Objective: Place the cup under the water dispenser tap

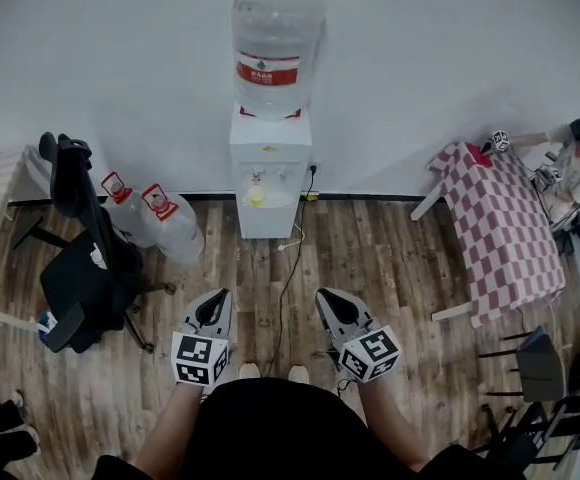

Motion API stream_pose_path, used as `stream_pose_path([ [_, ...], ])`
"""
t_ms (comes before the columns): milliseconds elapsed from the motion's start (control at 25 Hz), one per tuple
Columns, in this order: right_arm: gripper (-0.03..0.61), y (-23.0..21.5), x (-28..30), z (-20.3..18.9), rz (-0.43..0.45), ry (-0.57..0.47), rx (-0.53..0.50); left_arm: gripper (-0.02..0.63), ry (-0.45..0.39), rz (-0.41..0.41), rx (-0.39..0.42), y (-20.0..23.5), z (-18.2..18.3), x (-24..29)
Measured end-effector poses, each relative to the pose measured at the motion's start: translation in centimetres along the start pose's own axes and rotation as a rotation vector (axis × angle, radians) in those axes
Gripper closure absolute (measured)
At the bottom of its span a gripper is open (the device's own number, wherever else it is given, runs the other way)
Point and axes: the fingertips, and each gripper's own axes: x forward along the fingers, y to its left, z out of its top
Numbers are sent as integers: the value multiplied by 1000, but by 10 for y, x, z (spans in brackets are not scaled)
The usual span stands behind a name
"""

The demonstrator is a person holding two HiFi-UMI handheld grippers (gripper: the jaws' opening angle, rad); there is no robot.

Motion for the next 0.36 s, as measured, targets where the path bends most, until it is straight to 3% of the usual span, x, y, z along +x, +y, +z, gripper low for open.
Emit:
stream_pose_path([
  [360,557,-21,-10,-3,21,17,13,600,14,-8,13,-21,8,21],
])
